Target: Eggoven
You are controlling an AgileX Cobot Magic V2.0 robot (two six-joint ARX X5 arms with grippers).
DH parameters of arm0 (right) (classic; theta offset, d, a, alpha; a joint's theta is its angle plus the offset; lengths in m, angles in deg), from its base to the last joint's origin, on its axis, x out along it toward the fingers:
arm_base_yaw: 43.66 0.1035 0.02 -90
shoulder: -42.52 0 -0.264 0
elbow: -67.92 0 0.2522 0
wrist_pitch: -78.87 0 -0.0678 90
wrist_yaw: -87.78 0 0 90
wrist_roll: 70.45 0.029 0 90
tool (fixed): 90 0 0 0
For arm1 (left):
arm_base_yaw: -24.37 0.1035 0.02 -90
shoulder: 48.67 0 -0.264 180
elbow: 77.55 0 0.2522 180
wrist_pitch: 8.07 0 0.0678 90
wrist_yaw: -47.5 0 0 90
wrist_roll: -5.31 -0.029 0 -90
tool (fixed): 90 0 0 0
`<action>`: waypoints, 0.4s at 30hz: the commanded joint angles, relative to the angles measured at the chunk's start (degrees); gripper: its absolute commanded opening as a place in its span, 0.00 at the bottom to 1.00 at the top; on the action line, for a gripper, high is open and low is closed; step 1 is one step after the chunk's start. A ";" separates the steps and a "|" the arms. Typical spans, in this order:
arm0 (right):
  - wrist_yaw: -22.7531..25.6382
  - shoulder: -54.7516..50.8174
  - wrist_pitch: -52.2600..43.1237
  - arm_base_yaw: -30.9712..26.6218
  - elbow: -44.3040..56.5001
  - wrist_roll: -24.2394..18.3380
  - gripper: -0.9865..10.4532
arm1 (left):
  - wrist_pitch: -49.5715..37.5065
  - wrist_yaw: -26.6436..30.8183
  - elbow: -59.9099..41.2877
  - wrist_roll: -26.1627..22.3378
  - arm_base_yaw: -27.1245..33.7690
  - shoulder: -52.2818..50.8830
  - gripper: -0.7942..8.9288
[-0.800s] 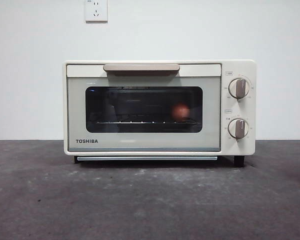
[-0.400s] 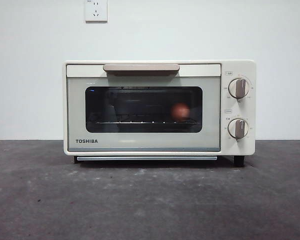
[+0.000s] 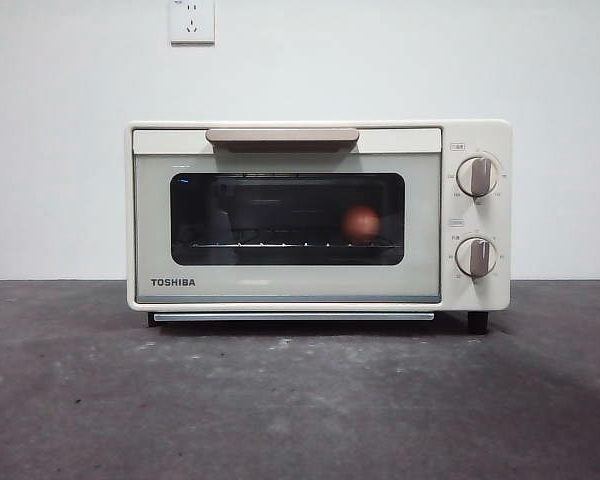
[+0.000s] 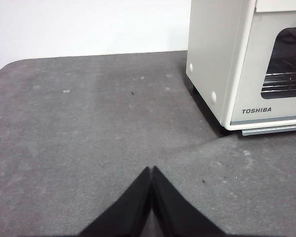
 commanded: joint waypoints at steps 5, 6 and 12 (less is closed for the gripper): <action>-0.13 -2.14 2.99 -0.72 4.02 0.15 0.09 | -0.61 0.09 -1.57 0.13 0.17 -0.13 0.09; -0.13 -2.14 4.33 -0.74 4.02 0.13 0.09 | -0.63 0.09 -1.57 0.13 0.15 -0.13 0.09; -0.13 -2.14 7.72 -0.79 4.02 0.17 0.09 | -0.61 0.09 -1.57 0.13 0.15 -0.13 0.09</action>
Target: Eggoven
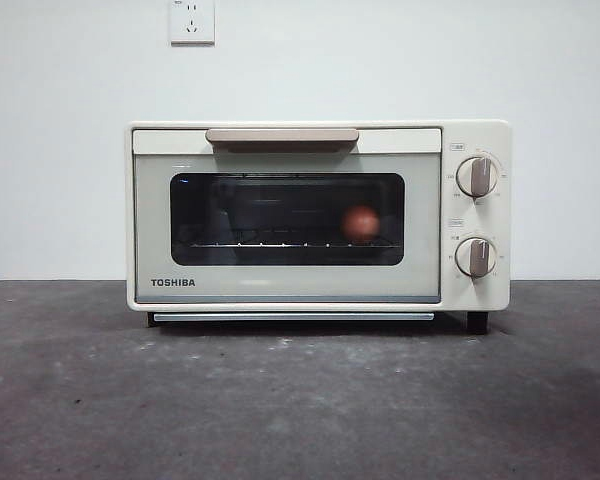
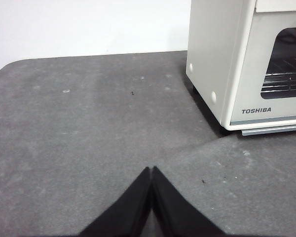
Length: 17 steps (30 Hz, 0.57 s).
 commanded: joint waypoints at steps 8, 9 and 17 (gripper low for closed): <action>0.04 -0.20 -1.11 0.02 0.28 0.11 0.09 | -0.63 0.09 -1.57 0.11 0.15 -0.11 0.09; 0.04 -0.20 -1.14 0.02 0.28 0.11 0.09 | -0.61 0.09 -1.57 0.11 0.15 -0.11 0.09; 0.04 -0.20 -1.11 0.02 0.28 0.11 0.09 | -0.61 0.09 -1.57 0.11 0.15 -0.13 0.09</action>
